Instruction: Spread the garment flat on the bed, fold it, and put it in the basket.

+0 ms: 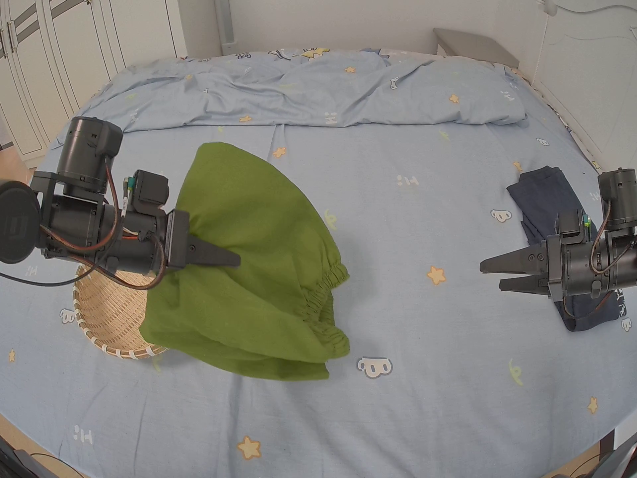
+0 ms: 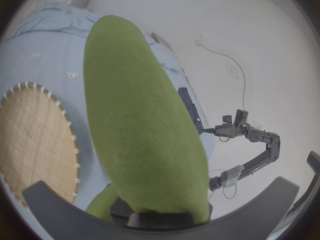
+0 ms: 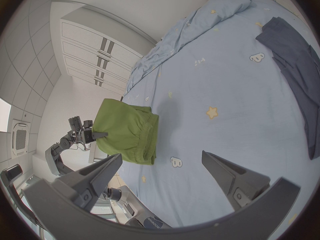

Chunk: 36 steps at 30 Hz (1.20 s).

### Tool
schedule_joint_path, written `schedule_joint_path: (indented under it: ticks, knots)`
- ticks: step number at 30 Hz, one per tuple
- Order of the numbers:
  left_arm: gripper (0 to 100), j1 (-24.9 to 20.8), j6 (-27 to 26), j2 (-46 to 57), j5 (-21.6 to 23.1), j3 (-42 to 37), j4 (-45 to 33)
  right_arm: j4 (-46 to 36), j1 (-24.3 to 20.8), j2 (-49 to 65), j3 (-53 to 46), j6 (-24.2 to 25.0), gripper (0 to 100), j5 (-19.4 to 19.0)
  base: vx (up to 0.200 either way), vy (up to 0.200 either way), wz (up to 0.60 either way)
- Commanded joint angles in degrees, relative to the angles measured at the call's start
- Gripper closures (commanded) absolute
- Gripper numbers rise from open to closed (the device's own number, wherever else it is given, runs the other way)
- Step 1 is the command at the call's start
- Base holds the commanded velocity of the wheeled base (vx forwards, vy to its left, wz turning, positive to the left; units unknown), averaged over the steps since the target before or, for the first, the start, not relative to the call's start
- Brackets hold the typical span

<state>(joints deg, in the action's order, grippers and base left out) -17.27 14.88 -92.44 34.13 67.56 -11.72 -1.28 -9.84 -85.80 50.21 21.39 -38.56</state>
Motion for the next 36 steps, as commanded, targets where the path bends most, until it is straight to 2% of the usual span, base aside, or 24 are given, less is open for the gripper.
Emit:
schedule_joint_path:
  ticks: [1,3,4,14,17,26,30,34,36]
  knots:
    - [100,4.3,-1.3,4.4,-1.9,2.0,0.3,0.0,0.1,0.1,0.0,0.1,0,0.0,0.0,0.0,0.0]
    - [100,5.4,-1.3,5.3,-2.3,2.1,0.4,0.1,0.0,0.1,0.0,0.1,0,0.0,0.0,0.0,0.0]
    - [100,8.7,-1.3,7.2,-2.8,2.6,0.9,0.1,0.1,0.1,0.1,0.1,0,0.0,0.0,0.0,0.0]
    - [100,22.8,-0.5,7.7,-2.8,2.5,8.0,0.1,-0.1,0.2,-0.1,0.1,0,0.0,0.0,0.0,0.0]
    - [100,24.2,-0.5,6.6,-2.8,1.8,7.8,0.1,-0.2,0.2,-0.1,0.1,0,0.0,0.0,0.0,0.0]
    - [100,30.7,-0.4,2.0,-2.9,-7.0,7.7,0.1,-0.2,0.2,-0.1,0.1,0,-0.1,0.0,0.0,0.0]
    - [100,34.4,-0.4,-4.9,-3.0,-8.8,6.8,0.1,-0.8,0.1,-0.6,0.0,0,-0.6,0.0,0.0,0.0]
    - [100,35.0,-0.6,-9.2,-3.1,-8.8,5.1,0.1,-1.3,0.0,-0.7,0.0,0,-0.6,0.0,0.0,0.0]
    - [100,35.2,-0.8,-14.3,-5.6,-7.9,3.2,0.1,-1.6,0.0,-0.8,0.0,0,-0.6,0.0,0.0,0.0]
